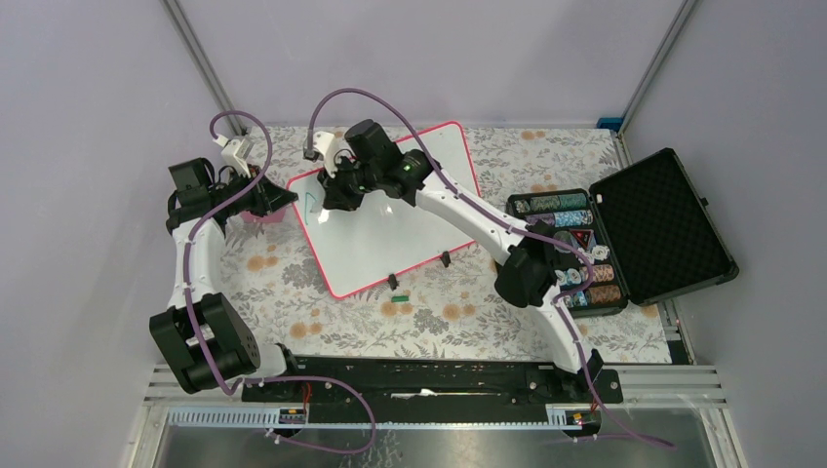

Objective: Write a sentence on the whiteboard

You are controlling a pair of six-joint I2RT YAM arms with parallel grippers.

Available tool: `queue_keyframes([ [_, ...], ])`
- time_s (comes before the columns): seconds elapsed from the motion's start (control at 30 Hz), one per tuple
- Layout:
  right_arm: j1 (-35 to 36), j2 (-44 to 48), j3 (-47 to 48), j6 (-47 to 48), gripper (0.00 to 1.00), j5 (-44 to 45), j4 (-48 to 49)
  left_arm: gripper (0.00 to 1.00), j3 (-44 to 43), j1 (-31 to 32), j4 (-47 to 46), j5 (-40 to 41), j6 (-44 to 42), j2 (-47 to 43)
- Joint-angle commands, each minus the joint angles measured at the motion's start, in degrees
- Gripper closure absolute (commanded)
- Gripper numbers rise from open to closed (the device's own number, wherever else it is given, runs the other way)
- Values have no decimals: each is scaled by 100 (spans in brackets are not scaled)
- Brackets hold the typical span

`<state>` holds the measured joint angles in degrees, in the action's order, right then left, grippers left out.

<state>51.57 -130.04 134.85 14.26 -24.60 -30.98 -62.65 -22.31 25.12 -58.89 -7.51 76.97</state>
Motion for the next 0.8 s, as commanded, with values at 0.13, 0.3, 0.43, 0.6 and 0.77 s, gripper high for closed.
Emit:
queue_keyframes([
  [0.13, 99, -135, 425, 77, 100, 100, 35, 100, -18, 175, 142, 1, -458, -66],
  [0.3, 108, -132, 398, 122, 100, 163, 39, 100, -15, 180, 142, 5, -453, -76],
  [0.43, 106, -34, 226, 185, 100, 200, 36, 100, -27, 175, 137, 10, -449, -62],
  [0.6, 104, 125, -64, 279, 100, 278, 45, 100, -18, 177, 142, 11, -457, -58],
  [0.77, 99, 279, -310, 340, 100, 331, 47, 100, -10, 177, 142, 27, -454, -67],
])
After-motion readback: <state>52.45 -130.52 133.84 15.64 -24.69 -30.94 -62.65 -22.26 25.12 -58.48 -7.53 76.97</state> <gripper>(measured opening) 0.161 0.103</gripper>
